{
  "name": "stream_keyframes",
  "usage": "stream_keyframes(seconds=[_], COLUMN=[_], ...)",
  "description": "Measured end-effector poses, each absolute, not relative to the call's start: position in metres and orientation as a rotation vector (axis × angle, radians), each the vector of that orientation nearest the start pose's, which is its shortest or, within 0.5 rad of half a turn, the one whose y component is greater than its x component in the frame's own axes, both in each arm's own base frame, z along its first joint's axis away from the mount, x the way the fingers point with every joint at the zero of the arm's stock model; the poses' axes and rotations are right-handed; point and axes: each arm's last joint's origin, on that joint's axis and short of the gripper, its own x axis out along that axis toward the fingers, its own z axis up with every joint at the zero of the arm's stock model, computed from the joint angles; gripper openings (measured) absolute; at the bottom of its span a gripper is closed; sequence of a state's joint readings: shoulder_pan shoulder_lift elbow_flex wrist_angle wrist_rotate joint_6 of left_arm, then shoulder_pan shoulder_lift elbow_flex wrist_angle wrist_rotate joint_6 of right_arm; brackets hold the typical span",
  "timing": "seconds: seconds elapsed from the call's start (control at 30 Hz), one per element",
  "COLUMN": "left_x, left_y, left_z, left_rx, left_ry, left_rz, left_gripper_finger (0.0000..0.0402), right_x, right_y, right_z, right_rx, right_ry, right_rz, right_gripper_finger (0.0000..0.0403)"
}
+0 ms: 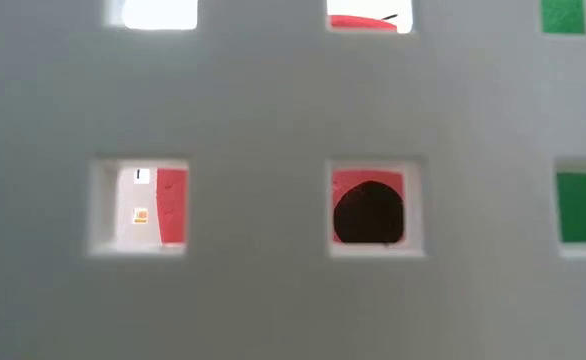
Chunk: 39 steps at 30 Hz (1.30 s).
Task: Pick & Place Toys
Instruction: Put the red game piece into the red bin
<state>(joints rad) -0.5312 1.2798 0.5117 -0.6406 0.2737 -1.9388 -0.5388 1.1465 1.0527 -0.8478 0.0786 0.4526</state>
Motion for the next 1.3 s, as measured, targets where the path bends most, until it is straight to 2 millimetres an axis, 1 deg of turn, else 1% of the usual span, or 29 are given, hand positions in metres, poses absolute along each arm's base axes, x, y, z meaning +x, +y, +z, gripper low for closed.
stream_keyframes(seconds=[0.17,0.3,0.57,0.73,1.03,1.3], left_x=[0.152,0.153,0.154,0.154,0.156,0.157], left_y=[-0.097,-0.096,-0.091,-0.086,-0.076,-0.075], left_z=[0.148,0.152,0.152,0.150,0.147,0.147], left_rx=[-1.227,-1.186,-1.158,-1.153,-1.084,-1.043], left_ry=[1.477,1.475,1.387,1.385,1.412,1.427], left_rz=[0.881,0.887,0.927,0.949,0.894,0.845], left_gripper_finger=[0.0363,0.0363,0.0363,0.0363,0.0363,0.0363], right_x=[0.186,0.186,0.186,0.186,0.186,0.186], right_y=[-0.114,-0.114,-0.114,-0.114,-0.114,-0.114], right_z=[0.303,0.303,0.303,0.303,0.303,0.303], right_rx=[0.624,0.624,0.624,0.624,0.624,0.624], right_ry=[0.791,0.791,0.791,0.791,0.791,0.791], right_rz=[-0.777,-0.777,-0.777,-0.778,-0.777,-0.777], right_gripper_finger=[0.0366,0.0366,0.0366,0.0366,0.0366,0.0366])
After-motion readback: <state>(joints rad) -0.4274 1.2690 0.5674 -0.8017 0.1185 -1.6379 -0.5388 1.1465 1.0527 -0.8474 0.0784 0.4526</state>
